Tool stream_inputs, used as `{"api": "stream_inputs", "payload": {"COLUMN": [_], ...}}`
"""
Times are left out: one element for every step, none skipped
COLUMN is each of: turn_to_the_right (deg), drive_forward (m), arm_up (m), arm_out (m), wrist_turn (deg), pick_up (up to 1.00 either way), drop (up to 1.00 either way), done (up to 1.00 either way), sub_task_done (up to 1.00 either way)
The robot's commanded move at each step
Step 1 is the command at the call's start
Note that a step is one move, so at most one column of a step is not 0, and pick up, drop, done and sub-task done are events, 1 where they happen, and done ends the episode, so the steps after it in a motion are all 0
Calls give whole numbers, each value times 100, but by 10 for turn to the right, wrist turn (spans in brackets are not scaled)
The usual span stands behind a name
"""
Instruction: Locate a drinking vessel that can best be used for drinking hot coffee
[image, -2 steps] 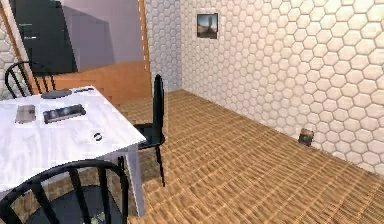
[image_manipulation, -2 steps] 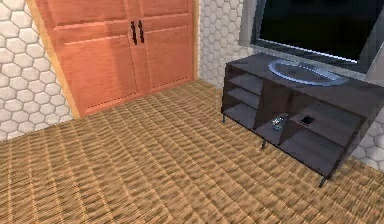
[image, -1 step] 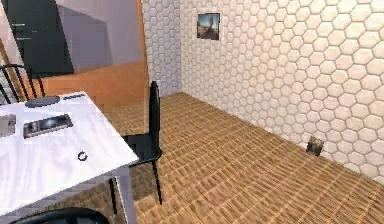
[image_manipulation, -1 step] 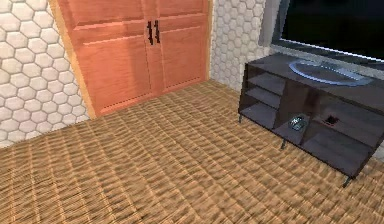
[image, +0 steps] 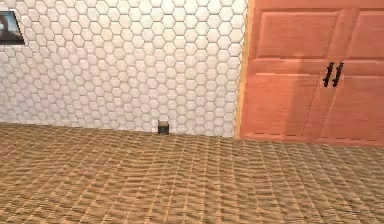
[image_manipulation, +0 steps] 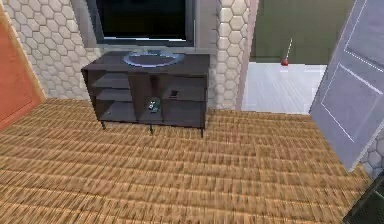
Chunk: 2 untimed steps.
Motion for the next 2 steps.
{"api": "stream_inputs", "payload": {"turn_to_the_right": [450, 360], "drive_forward": [0, 0], "arm_up": [0, 0], "arm_out": [0, 0], "wrist_turn": [0, 0], "pick_up": [0, 0], "drop": [0, 0], "done": [0, 0], "sub_task_done": [0, 0]}}
